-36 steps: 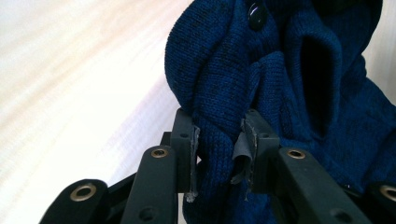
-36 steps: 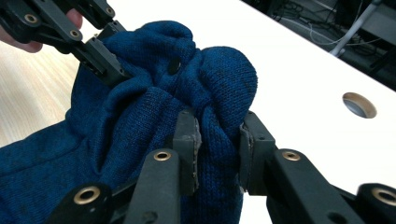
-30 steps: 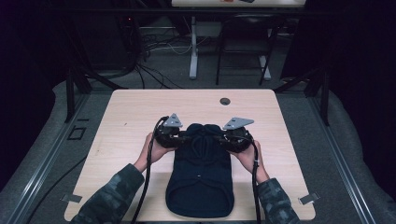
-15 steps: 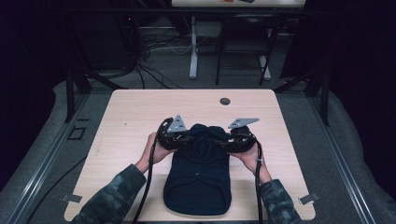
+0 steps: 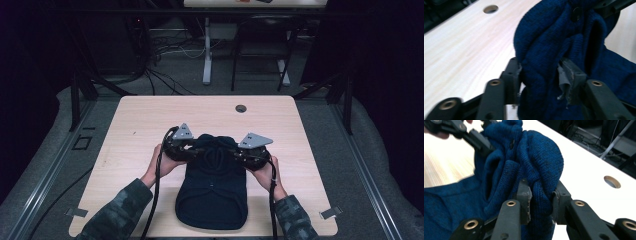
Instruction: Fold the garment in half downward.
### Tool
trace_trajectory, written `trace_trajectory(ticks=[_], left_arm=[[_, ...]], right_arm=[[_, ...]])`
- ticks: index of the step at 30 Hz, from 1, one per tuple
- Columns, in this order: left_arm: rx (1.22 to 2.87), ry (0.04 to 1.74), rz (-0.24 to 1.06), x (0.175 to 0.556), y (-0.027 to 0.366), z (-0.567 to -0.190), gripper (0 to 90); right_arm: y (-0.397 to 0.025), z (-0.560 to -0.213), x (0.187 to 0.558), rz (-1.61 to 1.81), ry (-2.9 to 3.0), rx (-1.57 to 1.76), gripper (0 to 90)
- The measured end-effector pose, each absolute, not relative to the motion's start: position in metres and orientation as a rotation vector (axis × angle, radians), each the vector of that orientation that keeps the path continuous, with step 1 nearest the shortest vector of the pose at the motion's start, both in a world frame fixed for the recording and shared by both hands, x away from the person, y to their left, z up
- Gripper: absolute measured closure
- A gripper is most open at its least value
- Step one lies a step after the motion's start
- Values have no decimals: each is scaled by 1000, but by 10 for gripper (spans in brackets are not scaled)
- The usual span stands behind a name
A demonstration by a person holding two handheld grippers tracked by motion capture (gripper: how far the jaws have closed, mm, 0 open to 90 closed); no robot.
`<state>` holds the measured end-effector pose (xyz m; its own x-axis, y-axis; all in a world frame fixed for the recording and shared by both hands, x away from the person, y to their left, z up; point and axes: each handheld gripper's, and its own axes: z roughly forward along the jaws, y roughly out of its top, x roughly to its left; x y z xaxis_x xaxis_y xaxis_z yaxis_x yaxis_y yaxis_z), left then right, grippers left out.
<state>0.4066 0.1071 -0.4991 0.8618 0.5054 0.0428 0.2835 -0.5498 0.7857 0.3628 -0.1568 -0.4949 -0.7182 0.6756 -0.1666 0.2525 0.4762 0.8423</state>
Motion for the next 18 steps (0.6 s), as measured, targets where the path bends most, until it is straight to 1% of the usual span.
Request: trace_trajectory(ticks=[3, 4, 5, 6, 7, 8, 9, 14, 18], left_arm=[[2185, 579, 333, 406, 107, -503, 507], [2185, 580, 334, 406, 107, -503, 529], [2192, 576, 341, 406, 107, -504, 529], [2187, 572, 352, 405, 107, -504, 554], [2183, 566, 366, 405, 106, -504, 637], [2184, 558, 369, 404, 106, -504, 637], [2173, 548, 390, 402, 106, -504, 675], [2180, 487, 465, 392, 103, -503, 695], [2180, 477, 486, 387, 100, -504, 695]], right_arm=[[-152, -496, 359, 1132, 2239, 727, 722], [-152, -496, 358, 1132, 2235, 718, 722], [-152, -496, 358, 1132, 2235, 718, 721], [-152, -496, 357, 1132, 2234, 718, 721], [-153, -497, 357, 1136, 2230, 716, 718], [-153, -497, 357, 1136, 2230, 716, 718], [-155, -497, 357, 1151, 2232, 724, 709], [-160, -497, 357, 1162, 2274, 776, 667], [-164, -499, 354, 1160, 2304, 814, 653]])
